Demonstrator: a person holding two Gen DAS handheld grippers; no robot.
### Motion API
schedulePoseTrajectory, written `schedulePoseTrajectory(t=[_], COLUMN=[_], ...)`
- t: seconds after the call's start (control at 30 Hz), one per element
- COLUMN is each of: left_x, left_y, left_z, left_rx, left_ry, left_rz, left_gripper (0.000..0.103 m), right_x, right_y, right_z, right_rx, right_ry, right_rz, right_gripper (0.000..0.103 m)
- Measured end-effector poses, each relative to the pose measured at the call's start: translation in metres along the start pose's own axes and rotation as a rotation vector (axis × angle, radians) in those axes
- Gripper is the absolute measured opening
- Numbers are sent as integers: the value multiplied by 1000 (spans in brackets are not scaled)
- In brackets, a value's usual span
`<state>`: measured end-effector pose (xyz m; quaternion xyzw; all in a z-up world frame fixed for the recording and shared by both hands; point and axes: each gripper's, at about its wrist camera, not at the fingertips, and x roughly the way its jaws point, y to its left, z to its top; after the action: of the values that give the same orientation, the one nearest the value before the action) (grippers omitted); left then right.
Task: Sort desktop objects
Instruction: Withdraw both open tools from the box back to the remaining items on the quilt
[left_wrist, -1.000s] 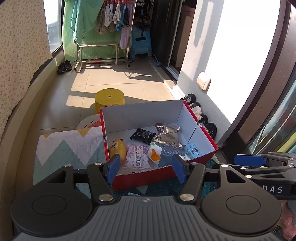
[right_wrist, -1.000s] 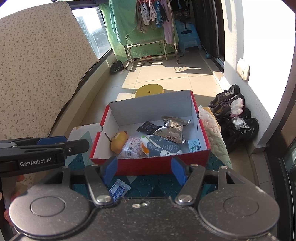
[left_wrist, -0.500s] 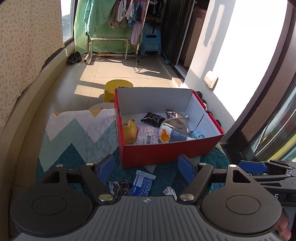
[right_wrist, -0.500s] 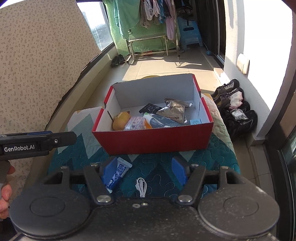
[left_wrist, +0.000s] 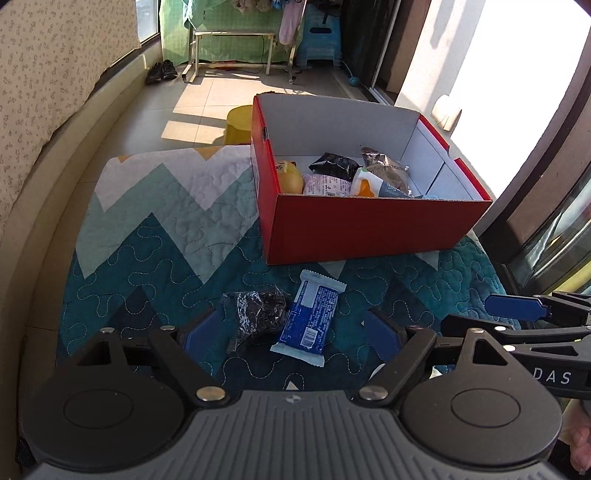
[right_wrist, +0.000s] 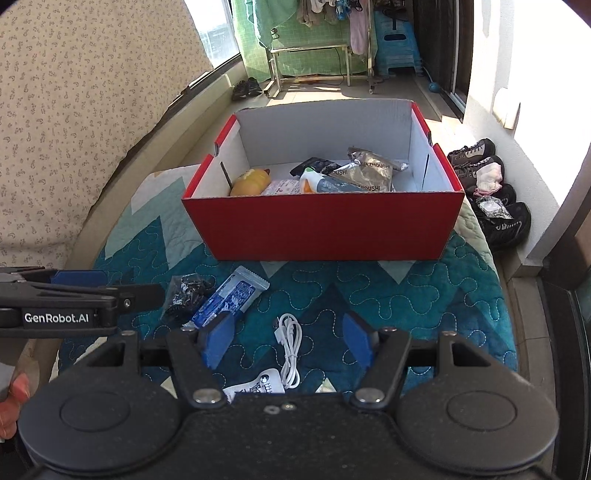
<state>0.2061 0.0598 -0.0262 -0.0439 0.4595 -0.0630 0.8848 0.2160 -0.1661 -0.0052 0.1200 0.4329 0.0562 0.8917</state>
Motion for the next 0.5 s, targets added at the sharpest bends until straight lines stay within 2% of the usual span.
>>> schedulePoseTrajectory(t=[0.1,0.17,0.5], left_x=[12,20,64], left_y=[5,8,25], left_z=[-4,-5,-9], left_rx=[-20,-32,-73], left_ry=[17,29,97], left_rz=[6,14,57], left_gripper=[89,97,97], right_x=[12,20,60], right_y=[1,2,1], right_z=[-5,-8,-18], right_rx=[-4,-14,-13], right_ry=[24,42,126], right_rz=[-3,-7,-27], right_gripper=[65,65,65])
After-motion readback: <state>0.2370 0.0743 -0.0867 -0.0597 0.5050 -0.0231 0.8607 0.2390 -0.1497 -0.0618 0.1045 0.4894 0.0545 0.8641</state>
